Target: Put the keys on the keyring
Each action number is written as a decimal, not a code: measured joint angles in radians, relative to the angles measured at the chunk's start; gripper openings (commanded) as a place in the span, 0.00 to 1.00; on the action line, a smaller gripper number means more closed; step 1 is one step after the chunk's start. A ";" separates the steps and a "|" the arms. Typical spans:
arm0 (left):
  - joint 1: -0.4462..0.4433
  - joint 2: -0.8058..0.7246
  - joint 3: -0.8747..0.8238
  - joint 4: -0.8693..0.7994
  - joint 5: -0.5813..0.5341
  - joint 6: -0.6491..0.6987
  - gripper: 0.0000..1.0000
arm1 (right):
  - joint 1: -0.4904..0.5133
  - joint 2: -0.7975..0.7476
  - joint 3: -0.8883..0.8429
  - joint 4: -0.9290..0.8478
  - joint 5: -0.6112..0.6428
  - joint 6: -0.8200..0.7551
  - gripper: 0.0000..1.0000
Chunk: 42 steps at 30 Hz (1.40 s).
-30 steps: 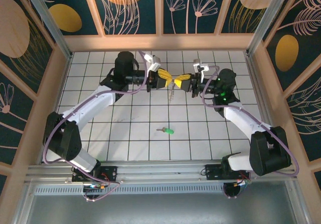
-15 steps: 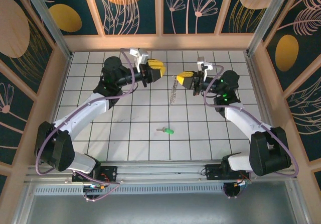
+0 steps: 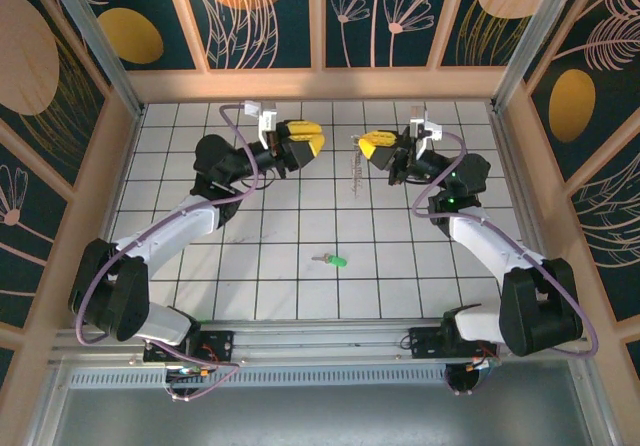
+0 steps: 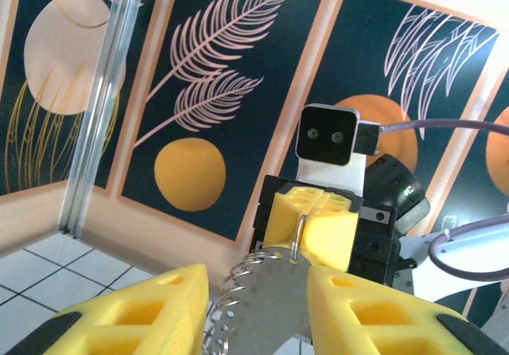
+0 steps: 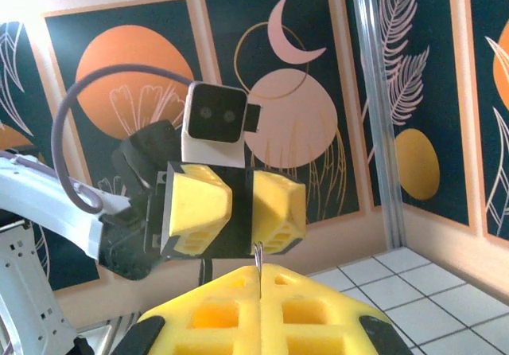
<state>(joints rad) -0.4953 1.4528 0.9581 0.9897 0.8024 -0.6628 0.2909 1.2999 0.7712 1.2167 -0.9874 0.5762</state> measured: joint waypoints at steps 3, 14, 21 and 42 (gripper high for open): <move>0.000 0.002 -0.019 0.059 -0.003 -0.050 0.38 | 0.013 0.015 0.016 0.034 0.008 0.013 0.00; 0.000 0.068 -0.019 0.303 0.009 -0.251 0.37 | 0.071 0.092 0.063 0.120 0.064 0.057 0.00; 0.000 0.100 -0.019 0.375 0.031 -0.327 0.38 | 0.104 0.121 0.085 0.131 0.081 0.059 0.00; -0.007 0.114 -0.019 0.432 0.053 -0.379 0.39 | 0.157 0.167 0.113 0.141 0.100 0.059 0.00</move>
<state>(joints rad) -0.5026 1.5665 0.9390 1.4216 0.8558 -1.0416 0.4477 1.4666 0.8845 1.3579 -0.8879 0.6353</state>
